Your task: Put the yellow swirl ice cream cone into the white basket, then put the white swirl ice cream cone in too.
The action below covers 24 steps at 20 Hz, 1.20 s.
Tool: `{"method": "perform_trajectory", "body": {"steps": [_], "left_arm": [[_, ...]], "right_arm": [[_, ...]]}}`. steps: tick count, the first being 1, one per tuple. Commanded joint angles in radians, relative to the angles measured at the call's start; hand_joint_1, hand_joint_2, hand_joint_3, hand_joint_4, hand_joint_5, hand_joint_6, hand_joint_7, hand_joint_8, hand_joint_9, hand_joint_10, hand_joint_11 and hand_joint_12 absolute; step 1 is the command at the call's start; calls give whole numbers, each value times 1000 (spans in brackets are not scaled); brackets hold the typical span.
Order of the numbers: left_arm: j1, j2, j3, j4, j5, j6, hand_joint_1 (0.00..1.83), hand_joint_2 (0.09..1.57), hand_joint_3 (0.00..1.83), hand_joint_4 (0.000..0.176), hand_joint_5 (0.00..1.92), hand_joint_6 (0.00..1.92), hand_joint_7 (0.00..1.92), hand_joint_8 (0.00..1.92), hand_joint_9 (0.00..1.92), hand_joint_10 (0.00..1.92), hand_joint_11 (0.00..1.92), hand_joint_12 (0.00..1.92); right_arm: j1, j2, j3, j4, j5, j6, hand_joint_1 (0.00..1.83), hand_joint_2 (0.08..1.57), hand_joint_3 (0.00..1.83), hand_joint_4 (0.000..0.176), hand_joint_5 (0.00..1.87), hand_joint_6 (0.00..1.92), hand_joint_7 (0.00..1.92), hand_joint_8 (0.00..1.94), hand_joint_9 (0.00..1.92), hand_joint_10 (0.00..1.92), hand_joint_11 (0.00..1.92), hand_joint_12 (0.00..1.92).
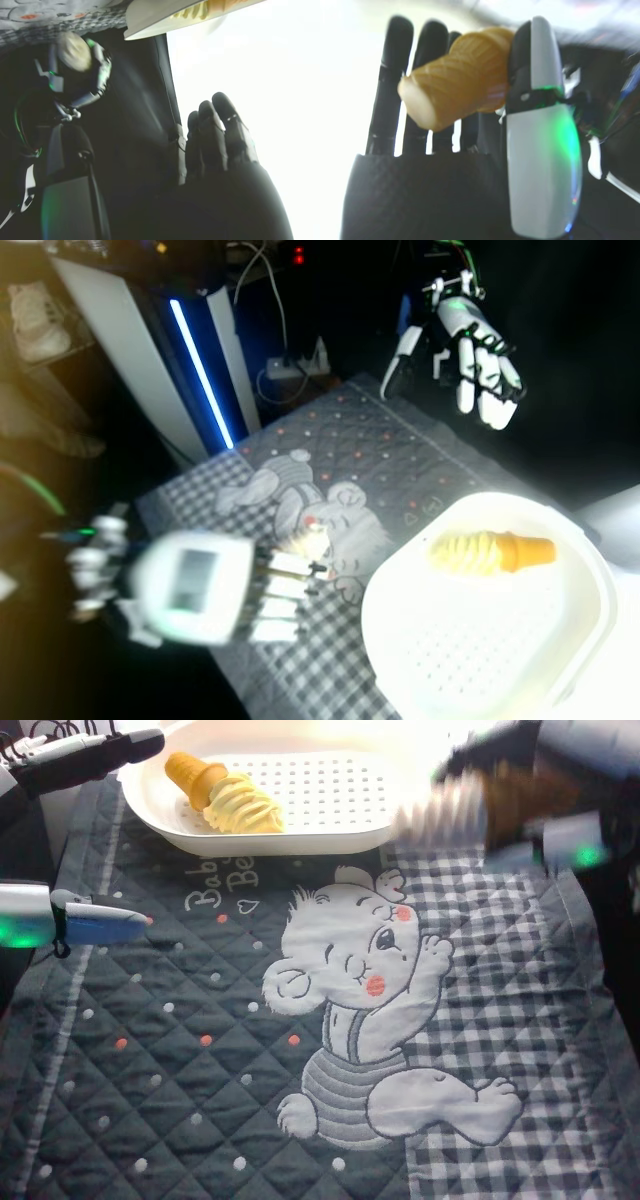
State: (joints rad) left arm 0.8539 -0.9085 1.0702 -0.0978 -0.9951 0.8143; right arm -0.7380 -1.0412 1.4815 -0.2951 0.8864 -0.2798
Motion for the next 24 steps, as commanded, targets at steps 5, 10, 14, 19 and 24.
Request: {"method": "perform_trajectory", "body": {"steps": [5, 10, 14, 19, 24], "left_arm": [[20, 2, -6, -9, -156, -37, 891, 850, 0, 89, 257, 2, 242, 3, 248, 9, 0, 809], [-13, -23, 13, 40, -122, -55, 877, 853, 1, 96, 256, 2, 230, 0, 227, 3, 0, 700], [-14, -22, 10, 53, -134, -69, 861, 860, 2, 61, 255, 2, 243, 4, 216, 2, 0, 662], [-9, -24, 16, 42, -149, -69, 846, 864, 1, 37, 288, 2, 276, 3, 237, 3, 0, 745], [21, -3, 15, 16, -253, -122, 860, 866, 2, 63, 250, 0, 183, 0, 168, 0, 0, 966]], "right_arm": [[265, -136, 130, -14, 4, -74, 1399, 1031, 0, 0, 1080, 706, 1227, 498, 1115, 959, 1044, 963], [324, -324, 313, -113, -223, -59, 1400, 1008, 1, 0, 1139, 614, 1408, 75, 1165, 959, 999, 962], [324, -393, 371, -212, -337, -59, 1396, 1021, 1, 0, 1100, 653, 1388, 185, 1091, 981, 563, 1049], [324, -389, 370, -213, -300, -16, 710, 815, 0, 176, 7, 0, 72, 7, 77, 10, 0, 358], [324, -264, 228, -30, -35, 23, 630, 823, 0, 176, 0, 0, 0, 0, 0, 0, 0, 0]]}}
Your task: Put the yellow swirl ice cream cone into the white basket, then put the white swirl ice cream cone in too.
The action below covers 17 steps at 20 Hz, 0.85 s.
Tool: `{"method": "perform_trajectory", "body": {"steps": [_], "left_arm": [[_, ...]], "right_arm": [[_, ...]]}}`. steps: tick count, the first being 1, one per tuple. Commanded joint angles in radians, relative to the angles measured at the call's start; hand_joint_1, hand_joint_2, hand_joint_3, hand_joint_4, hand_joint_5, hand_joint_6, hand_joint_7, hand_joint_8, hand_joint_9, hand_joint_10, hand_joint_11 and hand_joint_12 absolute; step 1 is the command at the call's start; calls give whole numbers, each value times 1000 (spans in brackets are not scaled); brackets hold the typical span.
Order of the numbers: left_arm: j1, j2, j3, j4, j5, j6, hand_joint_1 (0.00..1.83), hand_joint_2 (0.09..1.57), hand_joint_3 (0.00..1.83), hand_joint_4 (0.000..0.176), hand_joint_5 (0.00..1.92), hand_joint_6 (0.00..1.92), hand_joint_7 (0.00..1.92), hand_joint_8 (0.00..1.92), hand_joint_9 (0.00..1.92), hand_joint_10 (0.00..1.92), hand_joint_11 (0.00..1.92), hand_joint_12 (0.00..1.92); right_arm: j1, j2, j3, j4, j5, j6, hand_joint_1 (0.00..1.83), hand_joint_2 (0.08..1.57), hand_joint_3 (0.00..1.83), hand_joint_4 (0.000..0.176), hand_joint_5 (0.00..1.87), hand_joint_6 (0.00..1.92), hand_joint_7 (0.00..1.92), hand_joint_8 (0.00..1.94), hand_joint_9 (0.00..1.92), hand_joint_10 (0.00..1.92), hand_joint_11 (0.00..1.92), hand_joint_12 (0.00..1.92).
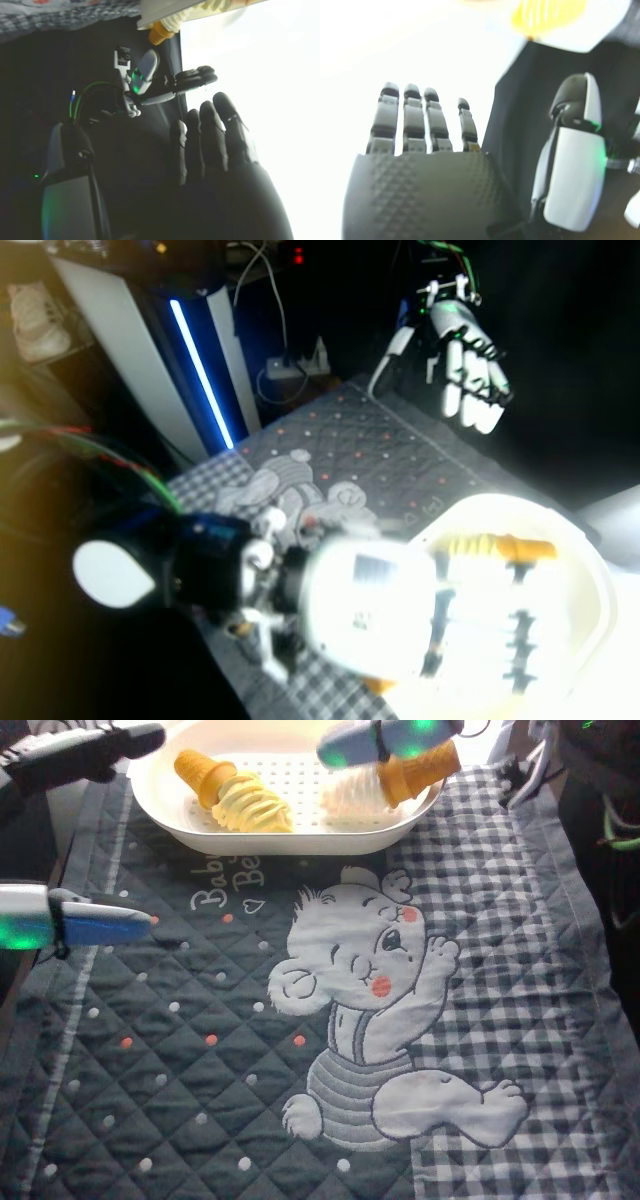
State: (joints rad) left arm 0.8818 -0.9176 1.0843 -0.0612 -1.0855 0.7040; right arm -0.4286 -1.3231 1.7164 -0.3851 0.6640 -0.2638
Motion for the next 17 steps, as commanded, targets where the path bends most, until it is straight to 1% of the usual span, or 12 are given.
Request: {"method": "perform_trajectory", "body": {"steps": [1, 2, 4, 6, 7, 8, 9, 10, 13, 14, 16, 17], "left_arm": [[-2, 10, -2, -26, -177, -13, 860, 866, 2, 63, 250, 0, 183, 0, 168, 0, 0, 966], [12, 23, -13, -40, -223, -13, 869, 872, 3, 88, 244, 1, 182, 0, 154, 1, 0, 901], [37, 52, -36, -55, -305, -14, 914, 821, 0, 67, 261, 1, 192, 1, 183, 5, 0, 803], [62, 76, -58, -70, -384, -14, 952, 839, 0, 76, 214, 0, 155, 1, 155, 1, 0, 841], [79, 84, -66, -80, -427, -14, 976, 853, 6, 91, 181, 0, 132, 0, 140, 0, 0, 853], [96, 85, -69, -93, -463, -14, 891, 823, 0, 81, 135, 1, 137, 2, 194, 14, 0, 1083], [100, 85, -71, -98, -482, -14, 891, 823, 0, 81, 135, 1, 137, 2, 194, 14, 0, 1083], [104, 85, -75, -99, -497, -14, 796, 795, 0, 122, 118, 0, 134, 0, 204, 6, 0, 1117], [160, 89, -102, -129, -580, -14, 665, 834, 10, 96, 105, 3, 75, 0, 142, 0, 0, 1288], [175, 89, -105, -138, -594, -14, 651, 847, 15, 92, 109, 4, 62, 0, 106, 0, 0, 1292], [213, 86, -118, -169, -643, -15, 642, 880, 22, 80, 89, 1, 38, 5, 73, 7, 0, 1266], [219, 84, -123, -179, -646, -24, 642, 904, 22, 94, 90, 1, 33, 2, 67, 4, 0, 1218]], "right_arm": [[14, 36, -24, 71, 219, 7, 630, 823, 0, 176, 0, 0, 0, 0, 0, 0, 0, 0], [13, 99, -84, 109, 306, 7, 671, 811, 0, 176, 0, 0, 0, 0, 0, 0, 0, 0], [11, 196, -187, 135, 418, -10, 695, 809, 0, 176, 0, 0, 0, 0, 0, 0, 0, 0], [-4, 272, -278, 155, 475, -79, 751, 819, 2, 176, 0, 0, 0, 0, 0, 0, 0, 0], [-43, 307, -322, 184, 513, -120, 772, 826, 5, 176, 0, 0, 0, 0, 0, 0, 0, 0], [-115, 333, -352, 234, 582, -138, 740, 812, 0, 158, 0, 0, 44, 16, 0, 0, 0, 0], [-200, 354, -377, 294, 656, -138, 740, 812, 0, 158, 0, 0, 44, 16, 0, 0, 0, 0], [-265, 368, -400, 345, 718, -138, 674, 793, 0, 175, 14, 0, 94, 3, 7, 3, 0, 0], [-450, 392, -480, 483, 915, -146, 643, 846, 17, 160, 0, 0, 107, 7, 70, 25, 0, 0], [-470, 391, -490, 501, 943, -147, 643, 882, 10, 173, 0, 0, 77, 1, 53, 9, 0, 0], [-544, 391, -522, 558, 1030, -148, 661, 869, 0, 176, 4, 1, 84, 4, 97, 21, 0, 0], [-577, 391, -538, 583, 1078, -148, 568, 904, 14, 172, 0, 0, 68, 0, 79, 10, 0, 0]]}}
